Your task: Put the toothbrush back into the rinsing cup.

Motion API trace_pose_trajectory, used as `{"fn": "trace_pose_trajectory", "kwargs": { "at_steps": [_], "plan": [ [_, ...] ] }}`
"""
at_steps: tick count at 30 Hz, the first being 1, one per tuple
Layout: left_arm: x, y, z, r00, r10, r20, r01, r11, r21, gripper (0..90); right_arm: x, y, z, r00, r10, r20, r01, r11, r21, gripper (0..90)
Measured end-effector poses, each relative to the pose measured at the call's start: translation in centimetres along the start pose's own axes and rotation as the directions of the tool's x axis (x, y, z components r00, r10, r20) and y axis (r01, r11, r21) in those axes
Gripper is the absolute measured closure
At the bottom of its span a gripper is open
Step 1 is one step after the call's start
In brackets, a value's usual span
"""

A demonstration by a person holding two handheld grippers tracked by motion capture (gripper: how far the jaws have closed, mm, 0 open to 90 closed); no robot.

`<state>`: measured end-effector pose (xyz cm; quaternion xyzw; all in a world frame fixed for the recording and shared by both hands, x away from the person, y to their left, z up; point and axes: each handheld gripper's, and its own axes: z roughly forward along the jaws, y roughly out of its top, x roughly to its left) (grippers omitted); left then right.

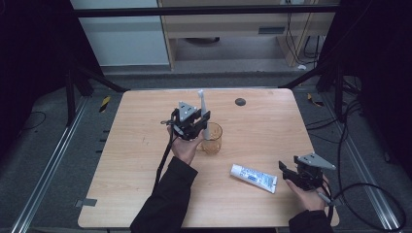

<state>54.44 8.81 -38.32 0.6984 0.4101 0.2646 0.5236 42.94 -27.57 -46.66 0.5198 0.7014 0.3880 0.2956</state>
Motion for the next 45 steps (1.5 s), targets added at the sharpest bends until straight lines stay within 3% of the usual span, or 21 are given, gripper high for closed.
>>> {"fn": "trace_pose_trajectory", "kwargs": {
  "at_steps": [25, 45],
  "plan": [
    [0.0, -2.3, 0.7, 0.9999, 0.008, 0.014, -0.009, 0.9984, 0.056, 68.3, 0.1, 0.0, 0.0, 1.0, -0.003, -0.001, 0.003, 1.0, 0.006, 37.9],
    [-0.1, -3.3, 1.0, 0.999, 0.015, 0.041, -0.018, 0.9974, 0.07, 68.2, 0.1, 0.0, 0.1, 1.0, -0.002, -0.001, 0.002, 1.0, 0.007, 37.9]
  ]
}}
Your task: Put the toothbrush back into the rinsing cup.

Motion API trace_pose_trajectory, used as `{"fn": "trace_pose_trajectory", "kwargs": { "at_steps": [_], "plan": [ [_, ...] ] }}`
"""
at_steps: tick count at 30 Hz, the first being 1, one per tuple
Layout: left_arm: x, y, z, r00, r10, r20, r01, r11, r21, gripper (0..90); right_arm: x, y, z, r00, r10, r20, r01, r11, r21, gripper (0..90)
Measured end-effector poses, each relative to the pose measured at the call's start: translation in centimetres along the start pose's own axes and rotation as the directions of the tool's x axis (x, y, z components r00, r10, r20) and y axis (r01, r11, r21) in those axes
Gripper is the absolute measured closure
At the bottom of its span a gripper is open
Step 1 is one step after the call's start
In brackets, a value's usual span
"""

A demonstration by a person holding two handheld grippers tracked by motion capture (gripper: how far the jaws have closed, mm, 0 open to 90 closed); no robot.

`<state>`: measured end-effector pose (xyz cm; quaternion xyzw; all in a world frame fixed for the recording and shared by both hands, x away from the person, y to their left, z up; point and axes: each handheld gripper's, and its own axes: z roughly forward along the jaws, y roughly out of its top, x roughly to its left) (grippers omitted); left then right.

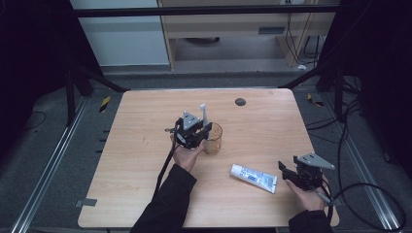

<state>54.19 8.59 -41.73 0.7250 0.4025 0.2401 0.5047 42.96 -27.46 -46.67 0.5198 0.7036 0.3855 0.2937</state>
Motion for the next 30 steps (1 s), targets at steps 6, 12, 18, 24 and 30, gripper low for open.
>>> {"fn": "trace_pose_trajectory", "kwargs": {
  "at_steps": [6, 12, 18, 24, 30],
  "plan": [
    [0.0, -0.05, -0.03, 0.9999, 0.009, 0.01, -0.009, 1.0, -0.003, 68.0, -0.01, -0.01, 0.03, 1.0, -0.006, 0.001, 0.006, 1.0, -0.001, 37.9],
    [0.09, -0.26, -0.03, 0.9998, 0.007, 0.017, -0.007, 0.9998, -0.018, 67.6, 0.03, 0.01, 0.03, 1.0, -0.008, 0.002, 0.008, 1.0, 0.0, 37.9],
    [0.08, -0.32, 0.09, 0.9997, 0.012, 0.022, -0.011, 0.9996, -0.024, 67.2, 0.02, 0.02, 0.02, 1.0, -0.007, 0.001, 0.007, 1.0, 0.0, 37.8],
    [0.01, -0.51, 0.16, 0.9995, 0.014, 0.027, -0.013, 0.9992, -0.037, 66.8, 0.05, 0.04, -0.01, 1.0, -0.003, 0.001, 0.003, 1.0, 0.001, 37.8],
    [-0.01, -0.55, 0.13, 0.9994, 0.016, 0.03, -0.015, 0.9994, -0.032, 66.3, 0.04, 0.03, 0.03, 1.0, -0.008, 0.002, 0.008, 1.0, 0.0, 37.8]
  ]
}}
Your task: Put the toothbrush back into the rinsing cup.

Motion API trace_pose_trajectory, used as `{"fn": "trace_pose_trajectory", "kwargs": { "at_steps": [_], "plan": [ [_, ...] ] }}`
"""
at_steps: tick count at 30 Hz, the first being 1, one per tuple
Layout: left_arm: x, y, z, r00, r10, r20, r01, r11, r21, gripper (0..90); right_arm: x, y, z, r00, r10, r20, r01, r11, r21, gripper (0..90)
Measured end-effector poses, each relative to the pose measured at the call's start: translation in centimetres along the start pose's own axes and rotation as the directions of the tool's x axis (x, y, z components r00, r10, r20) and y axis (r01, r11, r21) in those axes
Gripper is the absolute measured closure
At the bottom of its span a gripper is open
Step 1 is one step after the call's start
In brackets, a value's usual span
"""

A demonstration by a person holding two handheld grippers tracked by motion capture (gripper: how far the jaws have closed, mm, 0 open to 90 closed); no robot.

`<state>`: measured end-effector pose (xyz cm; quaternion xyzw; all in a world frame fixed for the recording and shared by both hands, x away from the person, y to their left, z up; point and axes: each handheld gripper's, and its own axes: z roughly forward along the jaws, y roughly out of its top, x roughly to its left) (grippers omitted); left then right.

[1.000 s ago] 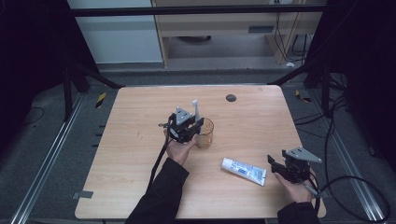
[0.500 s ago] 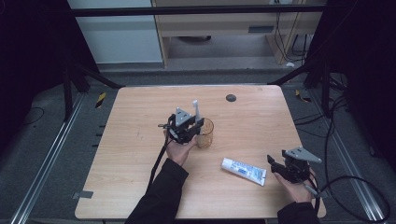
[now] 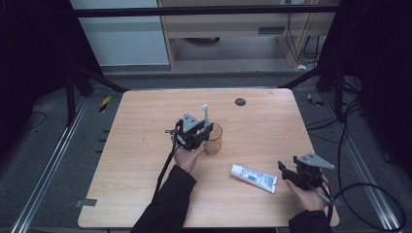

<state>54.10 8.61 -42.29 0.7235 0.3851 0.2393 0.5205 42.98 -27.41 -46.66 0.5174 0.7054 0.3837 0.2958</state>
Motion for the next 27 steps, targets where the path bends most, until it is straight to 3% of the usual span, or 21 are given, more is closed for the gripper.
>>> {"fn": "trace_pose_trajectory", "kwargs": {
  "at_steps": [27],
  "plan": [
    [-0.13, -0.25, -0.28, 0.9997, 0.022, 0.004, -0.022, 0.9997, -0.013, 55.8, 0.05, 0.05, -0.04, 1.0, 0.004, -0.001, -0.004, 1.0, 0.0, 37.7]
  ]
}}
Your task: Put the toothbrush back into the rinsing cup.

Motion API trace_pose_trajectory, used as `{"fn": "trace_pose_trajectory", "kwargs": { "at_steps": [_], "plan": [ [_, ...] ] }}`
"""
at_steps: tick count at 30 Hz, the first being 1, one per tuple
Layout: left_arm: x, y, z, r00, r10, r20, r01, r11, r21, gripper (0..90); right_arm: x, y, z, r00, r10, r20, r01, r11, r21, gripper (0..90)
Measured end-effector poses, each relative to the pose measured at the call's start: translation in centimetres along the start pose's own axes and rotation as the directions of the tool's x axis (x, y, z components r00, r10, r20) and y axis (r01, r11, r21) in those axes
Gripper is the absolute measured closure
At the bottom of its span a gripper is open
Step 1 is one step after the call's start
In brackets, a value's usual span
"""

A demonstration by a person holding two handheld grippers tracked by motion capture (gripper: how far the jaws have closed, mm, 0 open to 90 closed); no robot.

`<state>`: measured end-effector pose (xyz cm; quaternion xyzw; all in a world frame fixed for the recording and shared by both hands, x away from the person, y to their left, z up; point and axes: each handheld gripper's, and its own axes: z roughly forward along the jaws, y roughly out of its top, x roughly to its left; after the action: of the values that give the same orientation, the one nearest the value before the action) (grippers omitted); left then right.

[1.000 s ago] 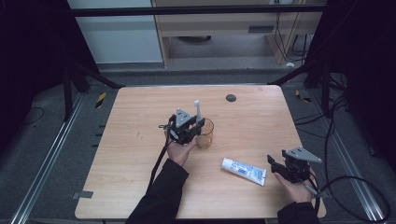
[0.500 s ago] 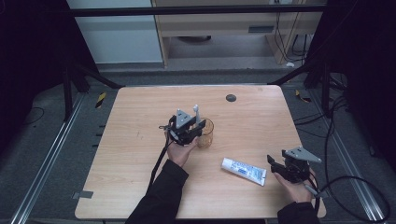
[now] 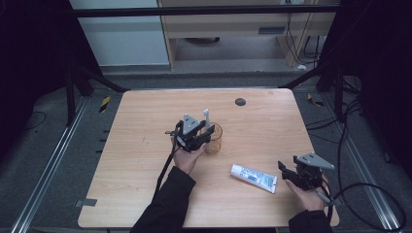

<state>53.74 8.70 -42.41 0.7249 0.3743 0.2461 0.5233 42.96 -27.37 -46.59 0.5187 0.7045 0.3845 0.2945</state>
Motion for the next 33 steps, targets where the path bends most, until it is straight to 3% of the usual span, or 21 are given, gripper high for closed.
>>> {"fn": "trace_pose_trajectory", "kwargs": {
  "at_steps": [9, 19, 27, 33],
  "plan": [
    [0.0, -0.1, -0.5, 0.9998, 0.019, 0.0, -0.019, 0.9998, -0.001, 49.0, 0.0, 0.0, 0.0, 1.0, 0.001, 0.0, -0.001, 1.0, -0.003, 37.6],
    [0.3, -0.3, -2.1, 0.9997, 0.023, -0.006, -0.023, 0.9997, -0.001, 42.0, 0.0, 0.1, -0.1, 1.0, 0.002, 0.007, -0.002, 1.0, -0.006, 37.3],
    [0.3, -0.3, -3.9, 0.9942, 0.101, -0.038, -0.099, 0.9942, 0.041, 40.4, 0.1, 0.1, -0.1, 1.0, 0.006, 0.007, -0.006, 1.0, -0.006, 36.9],
    [0.9, 0.0, -5.4, 0.9936, 0.102, -0.048, -0.099, 0.9934, 0.057, 39.6, 0.0, 0.3, -0.4, 0.9999, 0.015, 0.006, -0.015, 1.0, -0.016, 36.6]
  ]
}}
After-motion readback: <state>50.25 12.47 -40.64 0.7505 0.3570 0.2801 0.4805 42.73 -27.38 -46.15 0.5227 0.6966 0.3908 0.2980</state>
